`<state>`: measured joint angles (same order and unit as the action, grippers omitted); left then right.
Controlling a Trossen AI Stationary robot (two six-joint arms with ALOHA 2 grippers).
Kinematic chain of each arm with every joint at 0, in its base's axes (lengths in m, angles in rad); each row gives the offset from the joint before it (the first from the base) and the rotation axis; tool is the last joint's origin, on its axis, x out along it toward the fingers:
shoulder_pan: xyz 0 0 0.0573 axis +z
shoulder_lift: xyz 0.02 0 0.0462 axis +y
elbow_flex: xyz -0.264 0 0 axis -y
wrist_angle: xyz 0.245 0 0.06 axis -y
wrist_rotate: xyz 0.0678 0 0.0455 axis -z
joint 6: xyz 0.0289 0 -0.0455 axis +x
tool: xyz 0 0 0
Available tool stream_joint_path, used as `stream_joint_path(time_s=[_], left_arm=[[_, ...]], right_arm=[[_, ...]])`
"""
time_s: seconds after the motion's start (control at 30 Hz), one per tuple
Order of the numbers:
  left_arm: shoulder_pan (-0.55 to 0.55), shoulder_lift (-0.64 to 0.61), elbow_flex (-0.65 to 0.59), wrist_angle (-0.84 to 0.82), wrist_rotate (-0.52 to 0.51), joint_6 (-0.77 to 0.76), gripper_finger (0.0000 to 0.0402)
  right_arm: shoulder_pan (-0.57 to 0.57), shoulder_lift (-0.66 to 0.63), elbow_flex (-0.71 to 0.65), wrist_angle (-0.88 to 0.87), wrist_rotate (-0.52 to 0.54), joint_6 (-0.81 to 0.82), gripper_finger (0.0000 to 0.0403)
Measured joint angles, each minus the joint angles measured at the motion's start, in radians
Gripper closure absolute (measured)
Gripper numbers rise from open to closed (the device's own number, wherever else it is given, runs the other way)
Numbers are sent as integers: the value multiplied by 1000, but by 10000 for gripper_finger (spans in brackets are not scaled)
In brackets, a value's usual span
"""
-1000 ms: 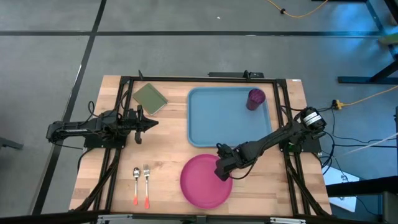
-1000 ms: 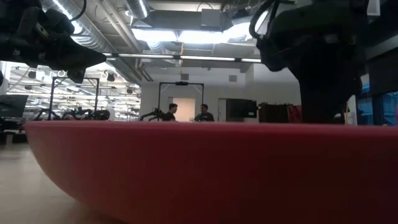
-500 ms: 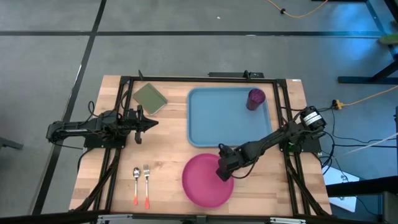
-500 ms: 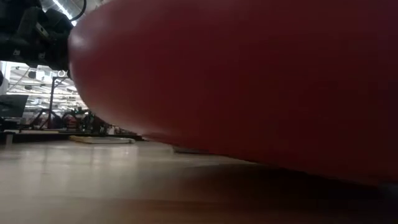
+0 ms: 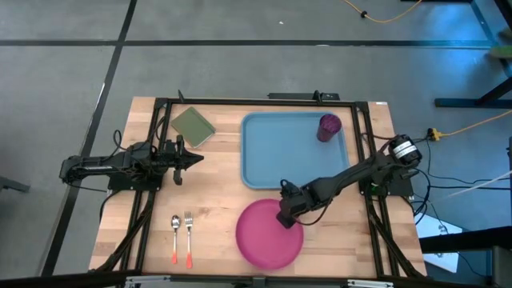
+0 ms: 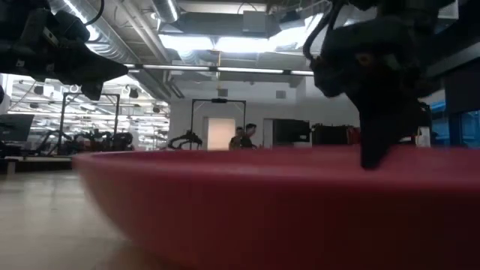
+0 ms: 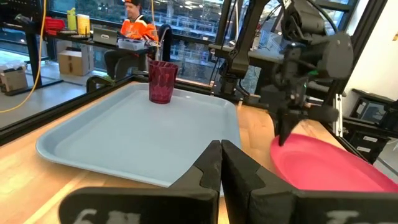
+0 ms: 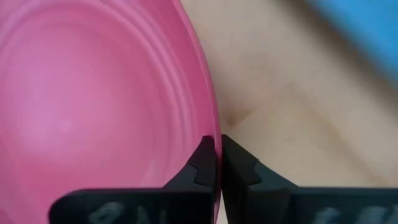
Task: Pick and place plate/cup/fork/spoon on tray
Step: Put the pink plate on the bottom left of the blue tray
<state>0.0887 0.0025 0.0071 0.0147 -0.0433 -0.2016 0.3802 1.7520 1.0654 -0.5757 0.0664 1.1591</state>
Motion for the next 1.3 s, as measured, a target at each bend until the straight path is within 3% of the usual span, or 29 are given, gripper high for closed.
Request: stream_joint_path(time_s=[0.33, 0.6, 0.73, 0.9, 1.3], left_arm=[[0, 1, 0, 0, 1, 25, 401], [0, 5, 0, 0, 1, 51, 401], [0, 5, 0, 0, 1, 63, 401], [0, 5, 0, 0, 1, 63, 401], [0, 5, 0, 0, 1, 55, 401]], right_arm=[[-58, -132, 13, -80, 112, -189, 397], [-173, -236, 15, 54, 295, -448, 397], [-247, -299, 15, 30, 386, -555, 397], [-357, -332, 16, -66, 461, -558, 397], [-555, -308, -9, -192, 426, -505, 395]])
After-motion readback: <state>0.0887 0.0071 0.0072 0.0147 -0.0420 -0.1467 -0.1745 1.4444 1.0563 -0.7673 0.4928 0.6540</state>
